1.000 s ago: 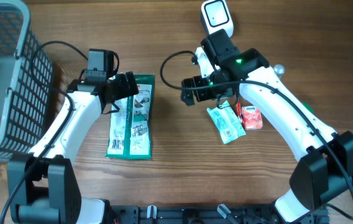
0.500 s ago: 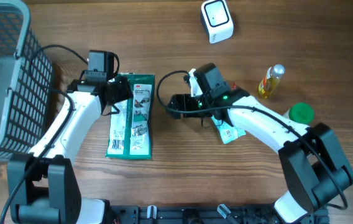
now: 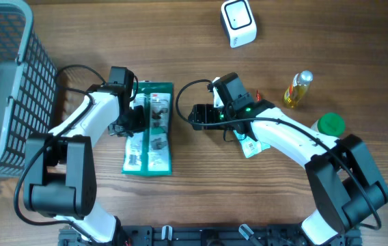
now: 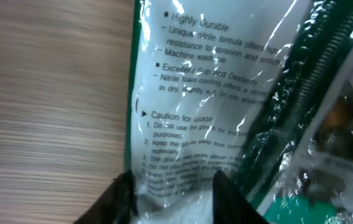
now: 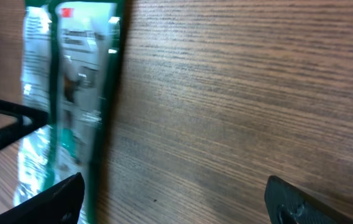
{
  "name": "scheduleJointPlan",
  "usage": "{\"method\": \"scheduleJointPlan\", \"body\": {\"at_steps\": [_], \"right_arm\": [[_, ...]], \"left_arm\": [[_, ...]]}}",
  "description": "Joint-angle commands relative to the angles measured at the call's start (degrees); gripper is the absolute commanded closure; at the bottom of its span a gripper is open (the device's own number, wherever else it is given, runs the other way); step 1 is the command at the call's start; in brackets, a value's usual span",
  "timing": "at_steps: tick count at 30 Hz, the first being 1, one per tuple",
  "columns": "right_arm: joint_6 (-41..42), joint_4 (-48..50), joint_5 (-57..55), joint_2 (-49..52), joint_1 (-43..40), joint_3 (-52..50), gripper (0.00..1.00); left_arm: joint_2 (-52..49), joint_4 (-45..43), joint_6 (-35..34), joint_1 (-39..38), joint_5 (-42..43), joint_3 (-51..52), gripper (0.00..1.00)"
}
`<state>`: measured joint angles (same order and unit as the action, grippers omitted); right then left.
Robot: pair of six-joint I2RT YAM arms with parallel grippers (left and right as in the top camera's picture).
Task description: Scan the item barcode
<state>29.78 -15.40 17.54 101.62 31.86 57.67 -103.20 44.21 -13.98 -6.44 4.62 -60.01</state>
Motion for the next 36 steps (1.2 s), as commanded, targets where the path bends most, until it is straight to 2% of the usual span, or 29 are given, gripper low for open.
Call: {"method": "scheduleJointPlan", "body": {"at_steps": [1,6,10,14,17,21,25,30,33,36], "right_arm": [[2.0,-1.1,3.4,0.2,0.2,-0.4,0.08],[3.4,-4.5,3.5,0.2,0.2,-0.4,0.12],[3.4,-3.3,3.5,0.2,0.2,-3.4,0.14],[5.0,-1.7,4.1,0.2,0.2,-6.3,0.2],[4.7,0.6,12.3,0.2,0.2,-6.7,0.21],[3.3,1.0,12.2,0.2,0.2,-6.7,0.28],[4.1,2.2,9.4,0.2,0.2,-8.1,0.29],[6.9,12.2,13.7,0.3,0.2,-13.9,0.37],[8.0,16.4,16.9,0.3,0.2,-15.2,0.48],[9.4,19.1,16.8,2.1,0.2,-15.2,0.49]], "left_arm": [[-1.6,0.4,0.7,-2.3,15.6,0.1,0.76],[-1.6,-0.3,0.7,-8.6,16.6,0.1,0.77],[-1.6,-3.5,0.7,-12.0,16.3,0.1,0.74],[-1.6,-6.5,0.7,-12.5,14.6,0.1,0.74],[-1.6,-7.6,0.7,-12.5,9.7,0.1,0.75],[-1.6,-8.2,0.7,-12.5,9.4,0.1,0.76],[-1.6,-8.5,0.7,-12.5,9.4,0.1,0.77],[-1.6,-8.5,0.7,-12.5,9.4,0.1,0.78],[-1.6,-8.5,0.7,-12.5,9.4,0.1,0.79],[-1.6,-8.5,0.7,-12.5,9.4,0.1,0.8]]}}
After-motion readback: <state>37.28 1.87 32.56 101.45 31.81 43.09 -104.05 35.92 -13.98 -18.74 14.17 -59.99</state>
